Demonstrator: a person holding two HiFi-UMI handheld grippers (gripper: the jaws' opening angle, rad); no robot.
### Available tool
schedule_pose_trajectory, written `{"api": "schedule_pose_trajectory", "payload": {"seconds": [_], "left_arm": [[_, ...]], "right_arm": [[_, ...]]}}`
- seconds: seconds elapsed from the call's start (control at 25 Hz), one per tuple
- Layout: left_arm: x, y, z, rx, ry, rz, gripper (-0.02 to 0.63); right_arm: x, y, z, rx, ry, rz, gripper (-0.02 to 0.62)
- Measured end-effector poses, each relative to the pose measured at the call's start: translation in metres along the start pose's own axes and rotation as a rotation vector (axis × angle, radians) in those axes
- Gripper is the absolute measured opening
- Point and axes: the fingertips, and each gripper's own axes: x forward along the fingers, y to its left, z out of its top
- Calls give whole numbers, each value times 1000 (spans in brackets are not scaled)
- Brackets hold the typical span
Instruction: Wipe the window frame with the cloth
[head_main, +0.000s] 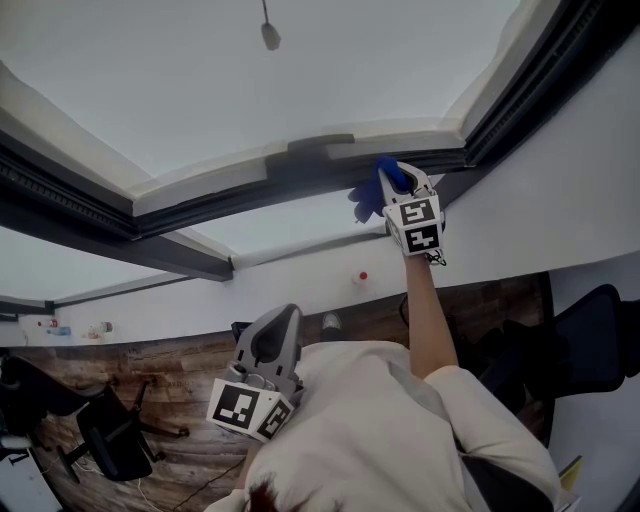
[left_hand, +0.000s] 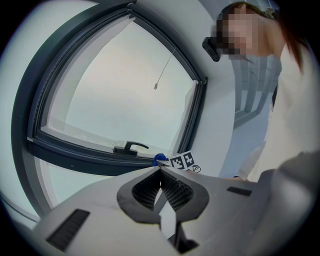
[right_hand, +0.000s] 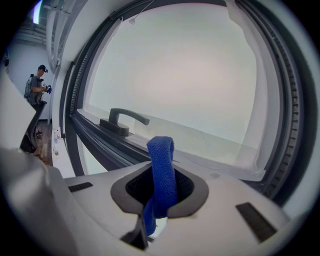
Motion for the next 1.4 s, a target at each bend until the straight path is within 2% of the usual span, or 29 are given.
{"api": "schedule_pose_trajectory", "payload": {"seconds": [1.4], "left_arm": [[11,0,1,0,8,-10,9]], "right_arm": [[-11,-47,-18,54,12,-86,49]]}}
